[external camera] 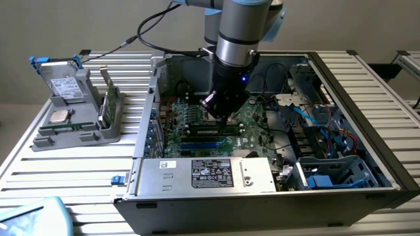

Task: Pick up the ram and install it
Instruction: 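Press down the ram until it locks into place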

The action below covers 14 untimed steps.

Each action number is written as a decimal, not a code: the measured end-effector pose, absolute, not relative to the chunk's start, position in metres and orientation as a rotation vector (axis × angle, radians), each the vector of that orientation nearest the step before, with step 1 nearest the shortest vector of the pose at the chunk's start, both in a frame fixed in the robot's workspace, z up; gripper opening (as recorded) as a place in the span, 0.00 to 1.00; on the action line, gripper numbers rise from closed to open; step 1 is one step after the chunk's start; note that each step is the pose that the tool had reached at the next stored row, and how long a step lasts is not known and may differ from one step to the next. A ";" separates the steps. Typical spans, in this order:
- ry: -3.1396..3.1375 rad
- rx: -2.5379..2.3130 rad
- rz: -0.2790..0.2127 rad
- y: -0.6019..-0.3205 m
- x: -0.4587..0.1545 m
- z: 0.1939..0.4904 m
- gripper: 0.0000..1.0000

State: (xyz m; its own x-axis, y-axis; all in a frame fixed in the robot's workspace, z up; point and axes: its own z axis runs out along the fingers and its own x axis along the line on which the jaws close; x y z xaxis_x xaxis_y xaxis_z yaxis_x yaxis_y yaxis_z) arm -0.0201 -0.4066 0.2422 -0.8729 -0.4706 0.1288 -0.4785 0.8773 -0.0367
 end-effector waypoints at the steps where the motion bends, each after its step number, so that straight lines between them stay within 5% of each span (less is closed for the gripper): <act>1: -2.936 0.720 0.101 -0.407 -0.020 0.242 0.11; 14: -2.991 0.396 0.081 -0.407 -0.020 0.239 0.11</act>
State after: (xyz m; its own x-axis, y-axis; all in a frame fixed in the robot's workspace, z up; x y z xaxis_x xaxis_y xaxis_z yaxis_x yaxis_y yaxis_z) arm -0.0201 -0.4066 0.2392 -0.9581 -0.2557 0.1288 -0.2623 0.9643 -0.0367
